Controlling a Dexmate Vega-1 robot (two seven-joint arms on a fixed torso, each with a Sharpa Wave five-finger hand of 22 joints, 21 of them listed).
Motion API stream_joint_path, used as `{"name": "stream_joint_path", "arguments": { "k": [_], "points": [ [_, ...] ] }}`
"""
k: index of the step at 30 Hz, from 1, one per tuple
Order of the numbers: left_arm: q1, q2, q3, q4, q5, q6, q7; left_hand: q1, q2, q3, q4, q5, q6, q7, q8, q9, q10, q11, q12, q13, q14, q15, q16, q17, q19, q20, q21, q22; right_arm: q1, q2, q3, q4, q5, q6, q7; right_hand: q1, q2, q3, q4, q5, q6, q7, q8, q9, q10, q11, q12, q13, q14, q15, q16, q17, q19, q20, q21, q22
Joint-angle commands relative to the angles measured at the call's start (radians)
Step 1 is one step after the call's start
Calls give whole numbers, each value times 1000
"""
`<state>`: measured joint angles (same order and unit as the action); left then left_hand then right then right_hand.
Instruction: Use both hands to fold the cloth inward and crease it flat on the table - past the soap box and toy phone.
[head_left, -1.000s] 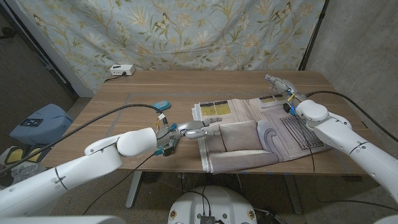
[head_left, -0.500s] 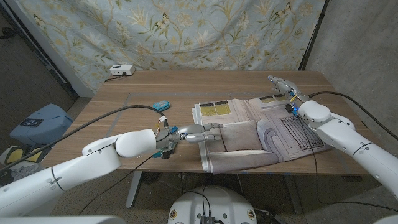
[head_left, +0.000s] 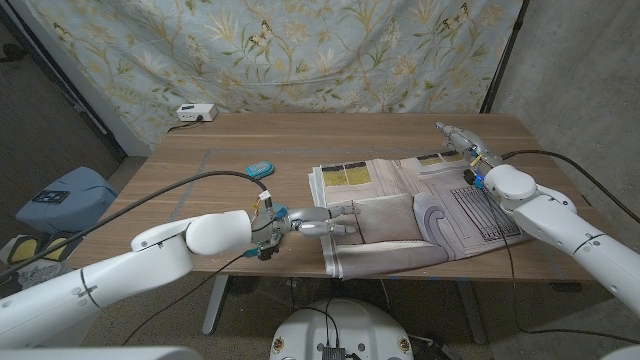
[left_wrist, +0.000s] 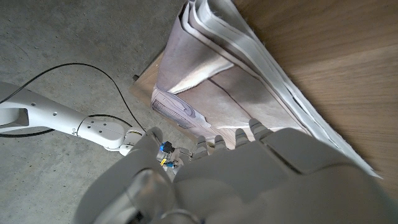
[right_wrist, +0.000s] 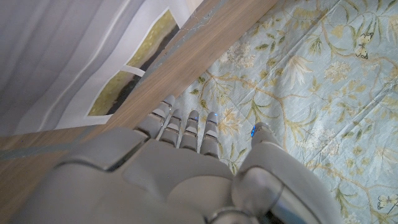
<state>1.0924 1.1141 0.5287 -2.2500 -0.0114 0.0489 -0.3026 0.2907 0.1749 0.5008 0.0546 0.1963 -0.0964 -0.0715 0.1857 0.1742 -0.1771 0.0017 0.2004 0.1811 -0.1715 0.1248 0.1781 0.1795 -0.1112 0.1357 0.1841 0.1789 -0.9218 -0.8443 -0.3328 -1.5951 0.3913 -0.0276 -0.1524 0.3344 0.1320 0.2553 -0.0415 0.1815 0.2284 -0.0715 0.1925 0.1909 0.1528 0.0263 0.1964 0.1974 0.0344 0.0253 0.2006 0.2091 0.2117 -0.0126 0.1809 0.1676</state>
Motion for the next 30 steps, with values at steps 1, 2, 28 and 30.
{"name": "stream_joint_path", "arguments": {
  "k": [1,2,28,30],
  "points": [
    [-42,-10,44,9,29,4,-61,-12,4,1,14,2,1,0,2,3,-44,-4,-1,3,-66,-4,7,4,-15,1,5,6,-44,-16,27,-20,-6,17,-44,-5,-3,4,-2,6,2,7,0,2,-5,3,3,4,-9,4,0,3,-7,1,5,3],
    [-43,-10,45,10,29,5,-65,-14,4,1,16,2,1,0,2,3,-44,-4,-1,3,-65,-4,7,4,-16,1,5,6,-47,-16,29,-20,-7,21,-46,-6,-3,4,-2,6,2,7,0,2,-4,3,4,4,-9,4,0,3,-7,1,5,3],
    [-159,-44,110,31,17,66,-230,-48,11,19,59,7,44,6,7,2,-1,-8,10,0,-60,1,10,3,-59,12,4,7,-26,-64,30,-66,-66,-75,-66,1,6,11,-11,6,0,5,1,2,-9,-2,3,4,-13,6,0,0,-17,0,5,3],
    [-166,-47,116,34,18,68,-239,-51,12,21,64,7,49,8,8,2,3,-11,11,0,-60,1,10,3,-60,13,5,7,-18,-66,26,-68,-72,-86,-65,1,6,11,-12,5,0,5,1,2,-9,-2,3,4,-15,6,0,0,-17,0,5,3]
  ]
}}
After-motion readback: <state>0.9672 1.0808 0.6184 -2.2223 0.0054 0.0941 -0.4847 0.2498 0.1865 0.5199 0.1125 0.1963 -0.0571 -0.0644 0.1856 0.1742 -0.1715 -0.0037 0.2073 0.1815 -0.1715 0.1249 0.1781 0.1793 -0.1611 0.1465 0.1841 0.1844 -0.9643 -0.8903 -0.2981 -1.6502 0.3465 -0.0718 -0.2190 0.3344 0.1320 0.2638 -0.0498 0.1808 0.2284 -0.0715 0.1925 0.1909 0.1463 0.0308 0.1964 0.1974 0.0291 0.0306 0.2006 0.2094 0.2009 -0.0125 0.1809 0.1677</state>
